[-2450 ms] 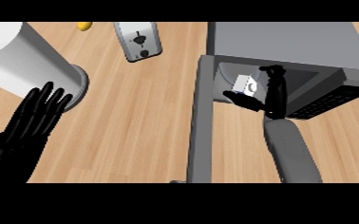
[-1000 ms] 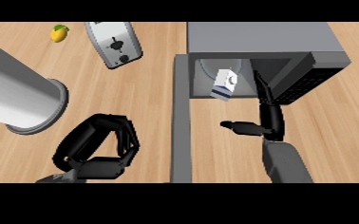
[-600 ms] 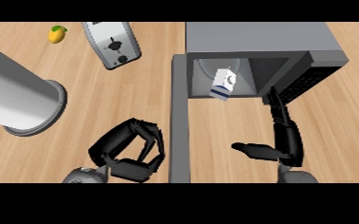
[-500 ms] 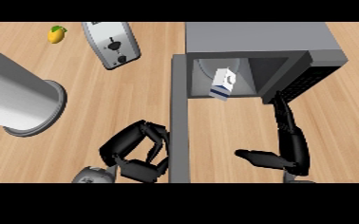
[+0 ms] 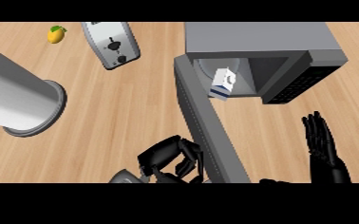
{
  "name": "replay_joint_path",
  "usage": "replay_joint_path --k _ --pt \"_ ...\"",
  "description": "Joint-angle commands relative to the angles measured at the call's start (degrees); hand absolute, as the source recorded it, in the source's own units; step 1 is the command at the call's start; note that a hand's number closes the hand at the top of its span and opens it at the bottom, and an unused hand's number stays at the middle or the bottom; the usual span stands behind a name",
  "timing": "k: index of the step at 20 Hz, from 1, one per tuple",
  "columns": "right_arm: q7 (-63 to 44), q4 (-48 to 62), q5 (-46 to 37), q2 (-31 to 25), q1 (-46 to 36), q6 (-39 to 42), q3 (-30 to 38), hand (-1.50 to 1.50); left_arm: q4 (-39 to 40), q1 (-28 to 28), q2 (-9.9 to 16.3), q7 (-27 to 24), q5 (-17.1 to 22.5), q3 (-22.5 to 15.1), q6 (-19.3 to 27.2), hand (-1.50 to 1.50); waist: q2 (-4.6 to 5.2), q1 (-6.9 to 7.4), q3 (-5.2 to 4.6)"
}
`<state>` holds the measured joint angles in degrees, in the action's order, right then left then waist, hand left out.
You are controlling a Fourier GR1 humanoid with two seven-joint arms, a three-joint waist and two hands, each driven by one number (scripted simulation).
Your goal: Pick up the milk, place it into the microwave and close the microwave
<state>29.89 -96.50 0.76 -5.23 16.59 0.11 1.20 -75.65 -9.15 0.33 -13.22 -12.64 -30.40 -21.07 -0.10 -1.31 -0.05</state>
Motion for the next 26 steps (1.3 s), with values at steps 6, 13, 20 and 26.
replay_joint_path --k 6,13,20,26 --pt "-5.3 -14.2 8.8 -4.2 7.0 7.8 1.9 -1.5 10.1 -10.2 -0.3 1.8 12.7 -22.0 26.0 1.5 0.38 -2.31 -0.08" --pt "-8.8 -17.6 11.3 -5.4 4.4 9.8 0.7 -1.5 9.8 -18.1 -0.3 1.0 25.6 -26.2 40.7 1.5 0.93 -4.78 -0.2" --pt "-11.9 -21.1 16.3 -10.2 3.0 16.5 0.3 -1.5 10.6 -23.4 -0.3 -3.2 33.1 -27.2 48.3 1.5 1.37 -7.42 -0.27" --pt "-15.0 -25.2 19.4 -12.3 1.7 17.9 0.6 -1.5 14.0 -30.5 -0.3 -3.1 39.6 -25.5 51.1 1.5 1.79 -9.74 -0.25"
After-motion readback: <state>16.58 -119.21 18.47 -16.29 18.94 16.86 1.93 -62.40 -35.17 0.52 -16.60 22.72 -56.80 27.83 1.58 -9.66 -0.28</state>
